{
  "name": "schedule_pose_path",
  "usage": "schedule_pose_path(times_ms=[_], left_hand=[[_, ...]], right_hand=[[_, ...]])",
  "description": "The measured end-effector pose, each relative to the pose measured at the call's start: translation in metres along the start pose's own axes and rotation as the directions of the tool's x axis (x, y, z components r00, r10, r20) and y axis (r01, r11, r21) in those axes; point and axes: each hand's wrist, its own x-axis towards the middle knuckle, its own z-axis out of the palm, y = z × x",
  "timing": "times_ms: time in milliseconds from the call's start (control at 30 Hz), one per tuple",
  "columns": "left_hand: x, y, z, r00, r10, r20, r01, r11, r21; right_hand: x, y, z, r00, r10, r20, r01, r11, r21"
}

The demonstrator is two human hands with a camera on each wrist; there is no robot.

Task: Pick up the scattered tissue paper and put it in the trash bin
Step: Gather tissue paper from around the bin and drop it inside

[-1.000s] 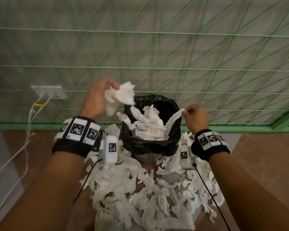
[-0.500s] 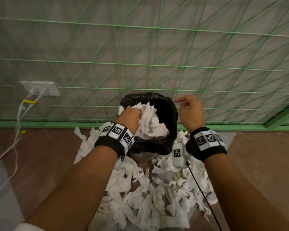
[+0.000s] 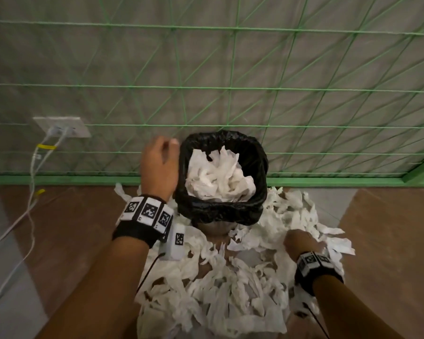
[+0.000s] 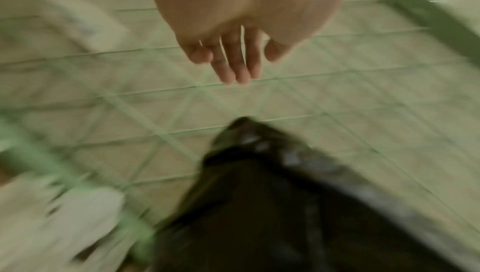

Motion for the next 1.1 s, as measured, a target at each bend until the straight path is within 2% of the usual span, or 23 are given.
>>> schedule_pose_path(times_ms=[67, 100, 133, 167, 200, 233, 267, 300, 333, 367, 400, 467, 567, 667, 733, 800, 867, 900, 933, 967, 1033, 1100], left_hand=[[-0.011, -0.038, -0.016, 0.947, -0.233, -0.221, 0.224, 0.972, -0.065], [-0.022, -0.058, -0.022, 0.923, -0.291, -0.252, 0.301, 0.954, 0.001], [-0.034, -0.078, -0.026, 0.934, -0.294, -0.204, 0.325, 0.936, 0.136], [-0.048, -0.096, -0.027, 0.954, -0.294, -0.065, 0.299, 0.905, 0.303], [-0.064, -0.111, -0.027, 0.938, -0.325, 0.122, 0.238, 0.857, 0.457], [-0.080, -0.123, -0.026, 0.850, -0.417, 0.322, 0.170, 0.795, 0.583], [-0.096, -0.135, -0.024, 0.710, -0.521, 0.474, 0.101, 0.741, 0.664], [-0.111, -0.145, -0.022, 0.559, -0.618, 0.553, 0.056, 0.694, 0.718], [-0.124, -0.153, -0.019, 0.465, -0.660, 0.590, 0.007, 0.669, 0.743], [-0.135, -0.158, -0.017, 0.432, -0.657, 0.618, -0.058, 0.663, 0.746], [-0.143, -0.162, -0.014, 0.440, -0.634, 0.636, -0.119, 0.660, 0.741], [-0.149, -0.166, -0.009, 0.522, -0.570, 0.634, -0.157, 0.667, 0.728], [-0.139, -0.157, -0.008, 0.607, -0.520, 0.602, -0.012, 0.751, 0.661], [-0.122, -0.143, -0.010, 0.714, -0.495, 0.496, 0.136, 0.793, 0.594], [-0.114, -0.134, -0.016, 0.761, -0.443, 0.473, 0.163, 0.837, 0.522], [-0.111, -0.133, -0.019, 0.800, -0.368, 0.475, 0.171, 0.897, 0.407], [-0.109, -0.132, -0.021, 0.821, -0.348, 0.452, 0.186, 0.913, 0.364], [-0.107, -0.127, -0.022, 0.814, -0.381, 0.439, 0.211, 0.898, 0.386], [-0.106, -0.123, -0.023, 0.801, -0.422, 0.424, 0.244, 0.878, 0.411], [-0.104, -0.118, -0.023, 0.788, -0.460, 0.409, 0.277, 0.859, 0.431], [-0.102, -0.111, -0.024, 0.762, -0.523, 0.382, 0.346, 0.827, 0.443], [-0.101, -0.108, -0.024, 0.776, -0.503, 0.381, 0.353, 0.846, 0.399]], right_hand=[[0.005, -0.006, -0.018, 0.998, 0.044, -0.043, -0.045, 0.999, -0.027], [0.005, -0.009, -0.028, 0.995, 0.066, -0.079, -0.068, 0.997, -0.027], [0.003, -0.013, -0.040, 0.989, 0.081, -0.126, -0.084, 0.996, -0.018], [0.002, -0.015, -0.049, 0.982, 0.072, -0.174, -0.072, 0.997, 0.008], [0.000, -0.017, -0.057, 0.973, 0.039, -0.226, -0.026, 0.998, 0.058], [-0.001, -0.017, -0.065, 0.966, 0.013, -0.259, 0.024, 0.990, 0.140], [-0.001, -0.017, -0.072, 0.960, -0.009, -0.280, 0.078, 0.969, 0.235], [-0.001, -0.019, -0.081, 0.957, -0.022, -0.290, 0.111, 0.950, 0.293], [-0.003, -0.019, -0.091, 0.954, -0.049, -0.297, 0.141, 0.944, 0.299], [-0.005, -0.021, -0.102, 0.951, -0.068, -0.300, 0.160, 0.942, 0.294], [-0.009, -0.021, -0.113, 0.944, -0.086, -0.320, 0.184, 0.939, 0.290], [-0.023, -0.024, -0.140, 0.918, -0.114, -0.379, 0.234, 0.929, 0.288], [-0.046, -0.030, -0.180, 0.854, -0.133, -0.503, 0.327, 0.889, 0.321], [-0.068, -0.038, -0.219, 0.778, -0.144, -0.611, 0.413, 0.851, 0.325], [-0.086, -0.044, -0.243, 0.690, -0.142, -0.710, 0.489, 0.815, 0.312], [-0.108, -0.053, -0.263, 0.575, -0.135, -0.807, 0.611, 0.726, 0.314], [-0.130, -0.069, -0.280, 0.429, -0.123, -0.895, 0.781, 0.549, 0.299], [-0.135, -0.077, -0.287, 0.359, -0.102, -0.928, 0.855, 0.436, 0.282], [-0.138, -0.085, -0.292, 0.312, -0.071, -0.948, 0.904, 0.329, 0.272], [-0.138, -0.094, -0.294, 0.294, -0.038, -0.955, 0.930, 0.243, 0.276], [-0.139, -0.113, -0.291, 0.313, -0.002, -0.950, 0.940, 0.145, 0.309], [-0.136, -0.134, -0.270, 0.372, -0.046, -0.927, 0.918, 0.165, 0.360]])
